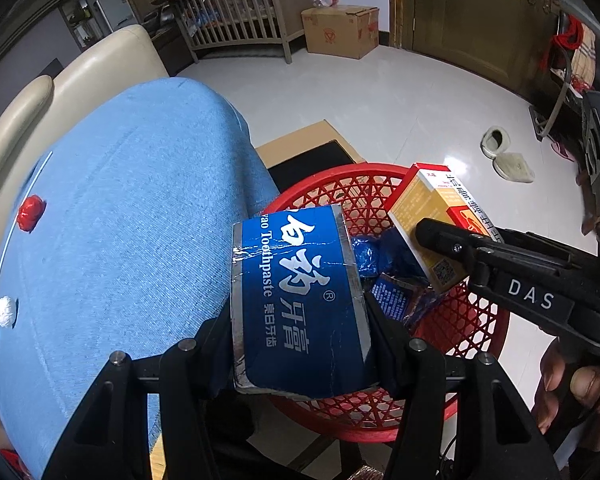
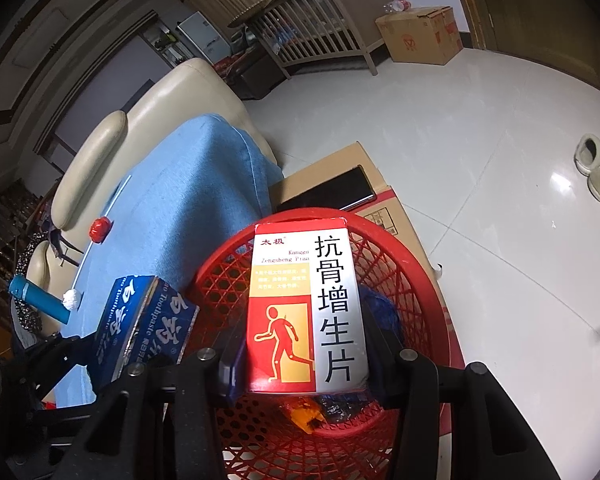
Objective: Collect trash
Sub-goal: 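Open the right tool to drop the medicine box into the basket, then open the left tool to drop the blue toothpaste box into the basket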
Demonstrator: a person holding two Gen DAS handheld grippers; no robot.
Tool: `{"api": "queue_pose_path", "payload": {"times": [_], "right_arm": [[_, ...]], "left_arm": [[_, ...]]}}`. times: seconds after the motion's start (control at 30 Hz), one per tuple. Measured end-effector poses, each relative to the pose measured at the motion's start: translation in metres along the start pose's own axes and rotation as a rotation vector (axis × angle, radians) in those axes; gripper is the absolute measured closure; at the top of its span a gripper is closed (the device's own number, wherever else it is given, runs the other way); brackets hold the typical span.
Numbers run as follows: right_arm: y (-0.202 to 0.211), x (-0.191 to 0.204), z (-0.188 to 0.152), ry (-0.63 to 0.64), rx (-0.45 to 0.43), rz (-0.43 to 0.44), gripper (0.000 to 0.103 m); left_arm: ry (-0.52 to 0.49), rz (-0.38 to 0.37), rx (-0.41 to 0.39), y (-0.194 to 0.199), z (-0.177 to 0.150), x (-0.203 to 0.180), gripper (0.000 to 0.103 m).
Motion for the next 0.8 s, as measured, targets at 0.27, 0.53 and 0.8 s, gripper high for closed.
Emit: {"api": "queue_pose_path", "payload": {"times": [0.27, 0.53, 0.8], "right_arm": [[-0.004, -0.004, 0.001, -0.012, 0.016, -0.012, 0.051], [-0.003, -0.001, 0.003, 0.000, 0.004, -0.013, 0.051], [0.000, -0.013, 0.010, -0.059, -0.010, -0.022, 0.049]], "left_arm": [[-0.004, -0.002, 0.024, -0.008, -0.002, 0.000, 0.043], [-0.020, -0.008, 0.043, -0.021, -0.004, -0.007, 0.043], [-0.019, -0.031, 0.081, -0.033, -0.012, -0.013, 0.043]]}}
Point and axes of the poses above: each gripper's, at about its wrist camera, not at the fingertips, and y roughly against the way its jaws point, x to its left, z to its top, the point moved 9 cm from there along -y, roughly the way its jaws point, and after that the axes turned 9 degrees about -z, right-handed, at the moved point
